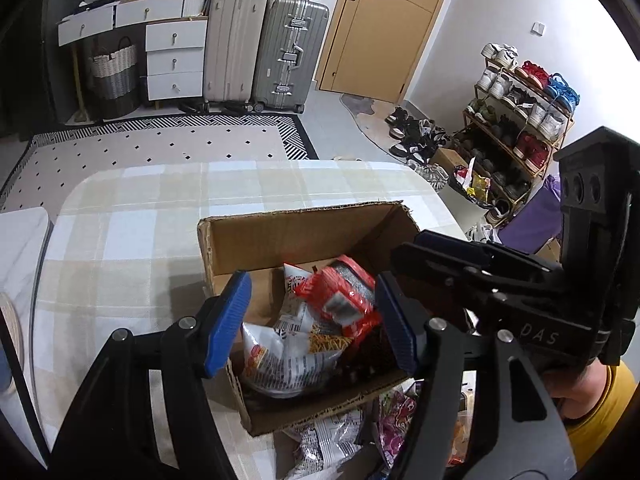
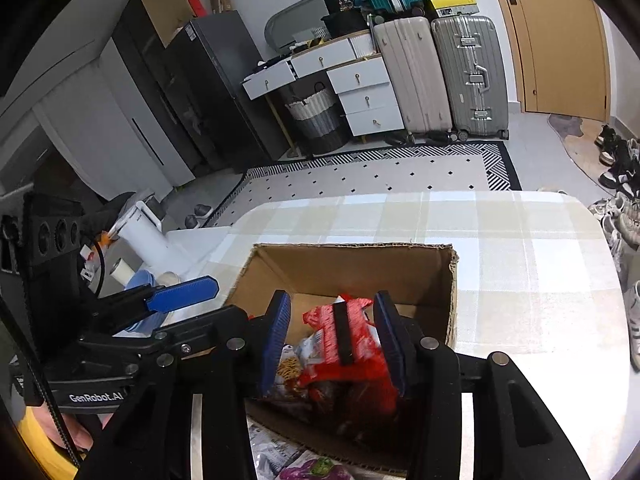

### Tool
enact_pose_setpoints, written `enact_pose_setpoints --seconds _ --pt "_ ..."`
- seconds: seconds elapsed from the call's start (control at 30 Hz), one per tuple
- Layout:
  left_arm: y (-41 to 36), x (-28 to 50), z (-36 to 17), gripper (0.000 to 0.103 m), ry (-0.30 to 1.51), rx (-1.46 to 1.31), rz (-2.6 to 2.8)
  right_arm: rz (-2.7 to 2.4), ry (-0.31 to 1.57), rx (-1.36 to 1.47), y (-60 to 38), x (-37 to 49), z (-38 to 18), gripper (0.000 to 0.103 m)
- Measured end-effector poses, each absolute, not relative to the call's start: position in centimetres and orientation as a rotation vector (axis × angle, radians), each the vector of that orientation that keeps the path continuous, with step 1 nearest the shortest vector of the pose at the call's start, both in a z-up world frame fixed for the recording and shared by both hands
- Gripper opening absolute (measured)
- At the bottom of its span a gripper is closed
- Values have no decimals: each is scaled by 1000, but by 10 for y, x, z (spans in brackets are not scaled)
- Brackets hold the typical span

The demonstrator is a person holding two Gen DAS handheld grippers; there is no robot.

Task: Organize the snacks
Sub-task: 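Open both tools to release the snacks into the box, then move both tools back toward the remaining snacks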

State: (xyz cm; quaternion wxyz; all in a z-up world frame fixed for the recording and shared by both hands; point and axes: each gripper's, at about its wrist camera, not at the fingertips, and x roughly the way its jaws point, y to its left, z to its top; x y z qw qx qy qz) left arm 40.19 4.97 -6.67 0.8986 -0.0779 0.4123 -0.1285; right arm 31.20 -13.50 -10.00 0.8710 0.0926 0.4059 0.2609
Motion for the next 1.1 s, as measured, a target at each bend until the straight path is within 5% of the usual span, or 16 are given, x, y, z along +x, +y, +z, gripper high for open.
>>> enact_pose_setpoints --seconds 0.23,0.47,0.73,1.0,1.1 --pt "52 375 -51 72 848 -164 -257 545 822 196 -138 295 -80 46" --pt "52 328 -22 79 814 -165 -254 541 733 183 -148 247 -36 70" --pt "39 242 20 82 749 -145 -267 561 600 147 -161 157 11 86" --pt "27 144 33 85 646 -111 -256 513 439 61 -170 51 15 93" --pt "30 108 29 95 605 -111 -231 497 373 65 -178 13 7 98"
